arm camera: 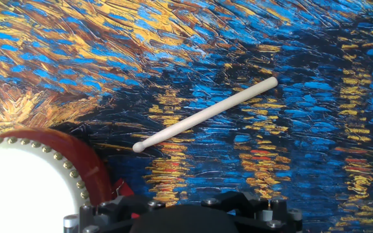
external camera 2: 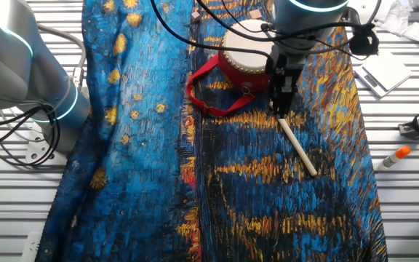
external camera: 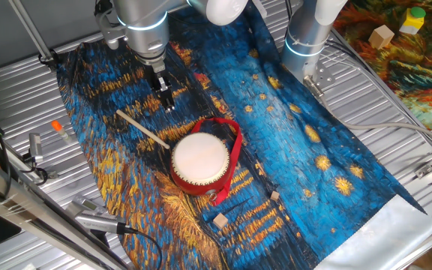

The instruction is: Play the drum

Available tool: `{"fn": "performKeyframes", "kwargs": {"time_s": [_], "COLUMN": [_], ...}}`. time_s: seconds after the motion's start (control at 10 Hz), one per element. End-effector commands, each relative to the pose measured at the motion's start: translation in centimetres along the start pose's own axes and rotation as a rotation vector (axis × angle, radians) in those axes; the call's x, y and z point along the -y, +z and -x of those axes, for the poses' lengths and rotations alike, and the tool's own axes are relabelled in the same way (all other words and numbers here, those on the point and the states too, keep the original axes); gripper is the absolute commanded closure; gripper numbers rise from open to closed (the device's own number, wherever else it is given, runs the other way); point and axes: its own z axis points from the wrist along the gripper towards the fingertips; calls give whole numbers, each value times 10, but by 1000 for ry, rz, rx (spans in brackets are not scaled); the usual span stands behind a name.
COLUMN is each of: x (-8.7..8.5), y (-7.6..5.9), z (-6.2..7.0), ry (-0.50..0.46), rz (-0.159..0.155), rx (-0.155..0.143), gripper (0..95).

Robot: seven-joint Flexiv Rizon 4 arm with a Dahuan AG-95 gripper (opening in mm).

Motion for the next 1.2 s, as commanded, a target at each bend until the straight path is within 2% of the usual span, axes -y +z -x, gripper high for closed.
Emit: {"fn": "performKeyframes", "kwargs": {"time_s": [0.1, 0.2, 0.3, 1.2], "x": [0, 0, 0, 0], "y": [0, 0, 0, 0], "z": [0, 0, 0, 0], "ry": [0, 172, 170, 162], "rz": [0, -65, -74, -88], "rx": [0, 159, 153, 143], "gripper": [0, 950, 950, 950]}}
